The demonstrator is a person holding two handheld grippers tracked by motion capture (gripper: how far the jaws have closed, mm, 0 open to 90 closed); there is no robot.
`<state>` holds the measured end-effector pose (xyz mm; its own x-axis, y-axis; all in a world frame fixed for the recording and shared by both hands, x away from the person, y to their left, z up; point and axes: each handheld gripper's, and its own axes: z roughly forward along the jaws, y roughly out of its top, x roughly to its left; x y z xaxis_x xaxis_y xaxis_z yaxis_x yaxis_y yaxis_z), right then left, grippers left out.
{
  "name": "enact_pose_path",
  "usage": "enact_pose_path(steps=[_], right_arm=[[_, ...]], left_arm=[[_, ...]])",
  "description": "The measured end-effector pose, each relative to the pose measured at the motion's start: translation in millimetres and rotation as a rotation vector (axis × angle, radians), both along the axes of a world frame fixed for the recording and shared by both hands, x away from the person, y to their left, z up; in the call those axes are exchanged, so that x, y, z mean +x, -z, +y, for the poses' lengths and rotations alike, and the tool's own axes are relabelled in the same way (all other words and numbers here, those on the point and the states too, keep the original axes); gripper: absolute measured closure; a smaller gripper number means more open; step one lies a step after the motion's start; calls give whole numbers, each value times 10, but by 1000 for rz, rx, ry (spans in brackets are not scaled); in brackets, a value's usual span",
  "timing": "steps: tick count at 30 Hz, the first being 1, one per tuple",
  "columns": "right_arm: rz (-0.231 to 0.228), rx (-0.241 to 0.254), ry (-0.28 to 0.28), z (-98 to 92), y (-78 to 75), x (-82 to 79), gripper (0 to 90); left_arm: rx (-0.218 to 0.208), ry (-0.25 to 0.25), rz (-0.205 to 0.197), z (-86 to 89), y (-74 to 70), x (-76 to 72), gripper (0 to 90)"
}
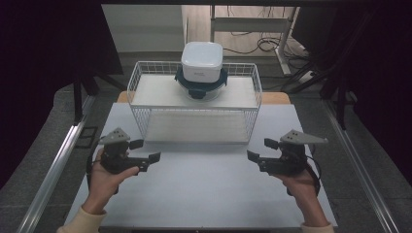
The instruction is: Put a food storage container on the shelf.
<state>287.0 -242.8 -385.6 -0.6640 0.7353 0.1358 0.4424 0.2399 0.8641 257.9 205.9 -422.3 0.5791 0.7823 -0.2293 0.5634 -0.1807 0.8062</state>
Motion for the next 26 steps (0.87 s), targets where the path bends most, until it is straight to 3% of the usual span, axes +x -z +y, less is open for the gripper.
enact_pose_path(steps=[5,7,9,13,26], right_arm=[[75,-18,15,-65,374,-52,198],[92,-19,23,-84,502,-54,198],[117,-38,21,-90,580,-36,196],[109,-33,29,-117,596,-38,196],[65,-82,39,-130,617,-26,186]], left_arm=[[17,-13,67,37,345,-45,157],[34,-8,94,50,427,-34,154],[35,-22,95,70,457,-34,152],[33,-33,97,98,484,-31,152],[41,-59,89,95,498,-15,147]])
